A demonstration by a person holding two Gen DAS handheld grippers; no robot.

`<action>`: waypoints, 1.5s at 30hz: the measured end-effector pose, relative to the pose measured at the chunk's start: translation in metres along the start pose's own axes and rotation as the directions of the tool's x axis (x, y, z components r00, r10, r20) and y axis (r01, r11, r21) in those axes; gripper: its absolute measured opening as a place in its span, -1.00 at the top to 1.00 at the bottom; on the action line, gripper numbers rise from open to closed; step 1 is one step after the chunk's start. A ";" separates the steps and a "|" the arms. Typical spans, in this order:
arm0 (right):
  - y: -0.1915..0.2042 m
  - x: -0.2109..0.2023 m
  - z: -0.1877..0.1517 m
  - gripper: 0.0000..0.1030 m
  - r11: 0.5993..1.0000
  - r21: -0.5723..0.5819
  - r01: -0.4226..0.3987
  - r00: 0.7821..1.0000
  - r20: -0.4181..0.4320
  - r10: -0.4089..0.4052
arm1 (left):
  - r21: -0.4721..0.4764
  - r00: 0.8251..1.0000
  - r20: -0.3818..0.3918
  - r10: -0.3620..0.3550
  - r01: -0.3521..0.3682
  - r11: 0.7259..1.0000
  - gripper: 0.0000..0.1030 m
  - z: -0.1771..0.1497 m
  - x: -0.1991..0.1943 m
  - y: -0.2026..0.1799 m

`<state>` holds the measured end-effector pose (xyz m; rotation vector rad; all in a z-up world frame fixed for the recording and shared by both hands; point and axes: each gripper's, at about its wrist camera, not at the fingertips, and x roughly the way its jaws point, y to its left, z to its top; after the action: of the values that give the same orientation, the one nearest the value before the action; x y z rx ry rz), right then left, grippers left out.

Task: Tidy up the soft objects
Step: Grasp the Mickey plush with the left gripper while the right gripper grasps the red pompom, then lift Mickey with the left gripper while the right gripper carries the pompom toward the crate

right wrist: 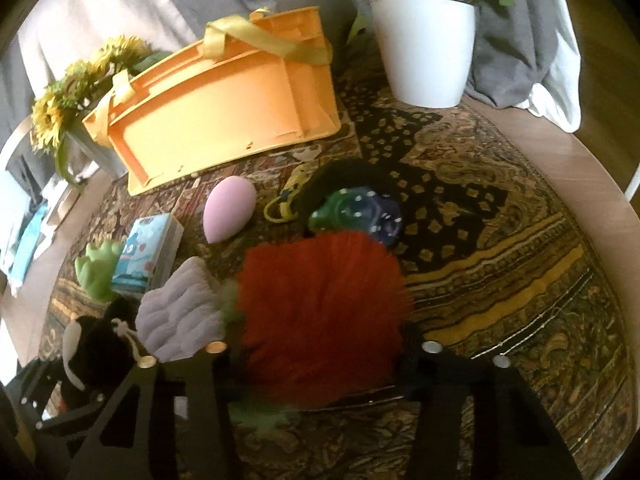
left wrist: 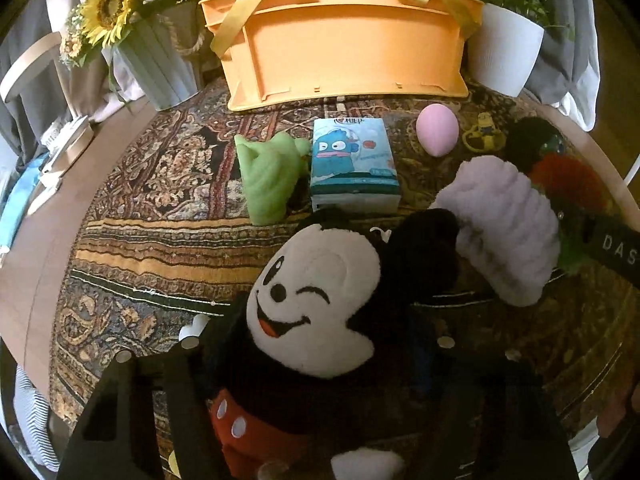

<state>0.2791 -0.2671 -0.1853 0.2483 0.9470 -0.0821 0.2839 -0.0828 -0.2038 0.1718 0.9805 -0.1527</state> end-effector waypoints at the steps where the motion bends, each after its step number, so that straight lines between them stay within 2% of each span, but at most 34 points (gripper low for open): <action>1: 0.001 -0.001 0.000 0.12 1.000 -0.005 -0.002 1.000 -0.003 0.002 | -0.001 1.000 0.001 -0.003 0.003 1.000 -0.19 0.000 0.001 0.001; 10: 0.015 -0.025 0.005 0.13 0.998 -0.055 -0.002 1.000 0.024 0.003 | -0.020 0.999 0.003 -0.053 0.054 0.998 -0.13 0.002 -0.008 0.005; 21: 0.023 -0.067 0.029 0.13 0.998 -0.062 -0.005 0.992 0.124 0.013 | 0.000 0.988 0.124 -0.090 0.091 0.996 -0.13 0.024 -0.054 0.005; 33: 0.046 -0.105 0.064 0.13 0.993 -0.110 -0.045 0.967 0.246 0.071 | 0.016 0.954 0.278 -0.115 0.115 0.993 -0.13 0.068 -0.097 0.014; 45: 0.064 -0.123 0.100 0.13 0.984 -0.156 -0.086 0.932 0.335 0.135 | 0.025 0.912 0.400 -0.091 0.089 0.996 -0.13 0.107 -0.132 0.025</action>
<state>0.2978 -0.2342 -0.0182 0.1506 0.5839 0.0442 0.3033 -0.0745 -0.0340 0.0952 0.5774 -0.2649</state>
